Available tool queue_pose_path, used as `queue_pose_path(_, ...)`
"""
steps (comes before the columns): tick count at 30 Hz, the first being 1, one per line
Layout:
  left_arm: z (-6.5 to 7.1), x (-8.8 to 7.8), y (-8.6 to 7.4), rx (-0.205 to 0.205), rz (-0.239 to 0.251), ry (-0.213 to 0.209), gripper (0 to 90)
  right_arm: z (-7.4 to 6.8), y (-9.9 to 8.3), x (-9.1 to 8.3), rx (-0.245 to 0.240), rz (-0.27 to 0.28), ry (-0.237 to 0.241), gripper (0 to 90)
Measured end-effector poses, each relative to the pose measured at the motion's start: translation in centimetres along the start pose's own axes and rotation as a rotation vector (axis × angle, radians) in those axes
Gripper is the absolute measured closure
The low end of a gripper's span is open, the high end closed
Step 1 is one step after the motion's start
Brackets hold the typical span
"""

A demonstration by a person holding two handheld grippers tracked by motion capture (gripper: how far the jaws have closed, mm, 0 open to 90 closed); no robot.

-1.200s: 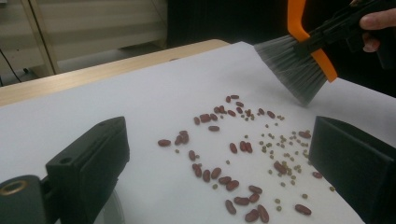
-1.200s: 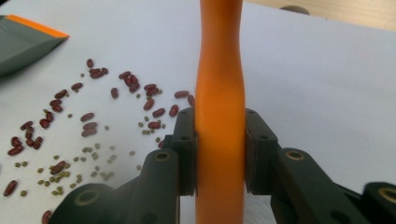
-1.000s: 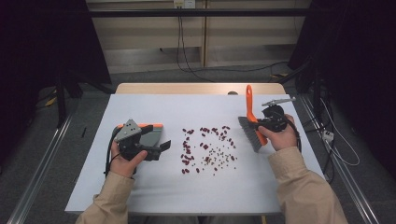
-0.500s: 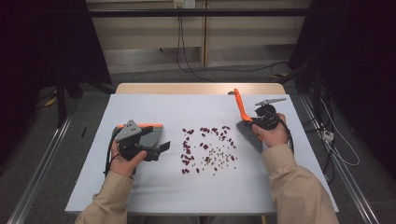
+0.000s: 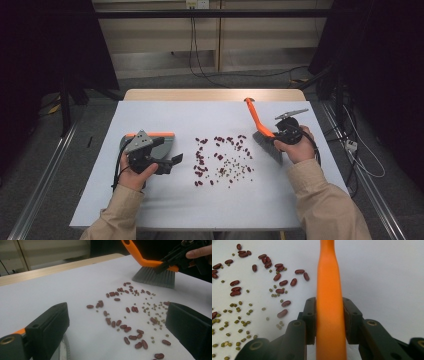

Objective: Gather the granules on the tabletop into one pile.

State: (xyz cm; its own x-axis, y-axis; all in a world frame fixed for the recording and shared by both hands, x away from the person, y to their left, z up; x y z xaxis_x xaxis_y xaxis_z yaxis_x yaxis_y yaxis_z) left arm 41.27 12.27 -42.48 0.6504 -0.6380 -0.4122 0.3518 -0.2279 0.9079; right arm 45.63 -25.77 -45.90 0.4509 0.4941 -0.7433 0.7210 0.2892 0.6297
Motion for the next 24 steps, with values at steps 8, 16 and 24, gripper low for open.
queue_pose_path(8, -0.2, 0.0, 0.0, -0.013, 0.004, -0.015, 5.3, -0.1, 1.0, 0.0, -0.063, 0.042, -0.015, 70.9)
queue_pose_path(16, -0.7, 0.0, -0.4, -0.023, -0.003, -0.018, 5.3, 0.4, 4.6, 2.4, -0.134, 0.172, -0.009, 71.0)
queue_pose_path(24, -1.2, -0.1, -0.8, -0.039, -0.006, -0.006, 5.3, 0.0, 6.0, 6.5, -0.257, 0.176, 0.008, 70.9)
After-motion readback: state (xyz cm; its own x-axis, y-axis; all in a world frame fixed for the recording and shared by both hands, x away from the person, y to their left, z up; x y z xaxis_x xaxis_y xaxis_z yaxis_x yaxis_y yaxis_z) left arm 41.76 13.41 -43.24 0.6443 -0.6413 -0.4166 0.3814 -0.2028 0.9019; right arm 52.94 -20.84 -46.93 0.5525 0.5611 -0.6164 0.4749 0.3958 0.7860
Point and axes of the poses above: each handheld gripper's, and its own axes: x roughly forward along the jaws, y roughly out of its top, z roughly to its right, the point moved 6 cm from there along x, roughly forward along the jaws, and after that the axes turned 9 degrees about y, right-handed, at the moved point
